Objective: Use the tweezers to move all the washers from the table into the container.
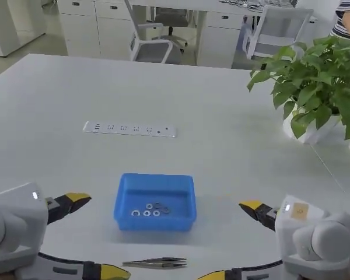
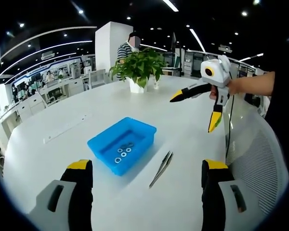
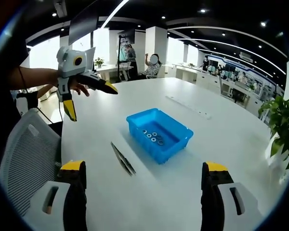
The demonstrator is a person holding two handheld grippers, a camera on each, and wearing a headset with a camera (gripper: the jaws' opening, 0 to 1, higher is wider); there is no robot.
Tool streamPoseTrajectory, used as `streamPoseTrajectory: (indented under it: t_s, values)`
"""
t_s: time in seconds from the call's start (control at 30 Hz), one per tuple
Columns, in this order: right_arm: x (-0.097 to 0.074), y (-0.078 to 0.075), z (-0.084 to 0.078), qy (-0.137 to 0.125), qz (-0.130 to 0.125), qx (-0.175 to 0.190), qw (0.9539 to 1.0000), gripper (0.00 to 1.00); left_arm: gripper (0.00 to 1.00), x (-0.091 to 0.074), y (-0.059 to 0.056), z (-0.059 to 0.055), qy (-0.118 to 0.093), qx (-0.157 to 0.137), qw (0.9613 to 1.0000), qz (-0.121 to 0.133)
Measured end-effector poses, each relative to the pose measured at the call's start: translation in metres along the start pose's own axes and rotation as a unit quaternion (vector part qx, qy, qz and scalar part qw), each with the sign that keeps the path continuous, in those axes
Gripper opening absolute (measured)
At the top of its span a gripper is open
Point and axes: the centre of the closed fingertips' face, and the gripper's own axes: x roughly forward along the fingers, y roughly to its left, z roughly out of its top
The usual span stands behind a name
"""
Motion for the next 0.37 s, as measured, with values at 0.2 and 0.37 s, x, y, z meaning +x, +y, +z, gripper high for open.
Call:
streamPoseTrajectory:
  t_s: [0.2, 0.37]
  values:
    - [0.0018, 0.0012, -0.0001, 0.001, 0.002, -0.002, 1.0000, 1.00, 0.99, -0.0005, -0.0031, -0.0022, 0.007, 0.004, 1.0000, -0.005]
    - [0.0027, 0.0024, -0.0012, 0.001, 0.005, -0.002, 1.0000, 1.00, 0.99, -0.0010, -0.0034, -0.0033, 0.008, 0.005, 0.9999, -0.006]
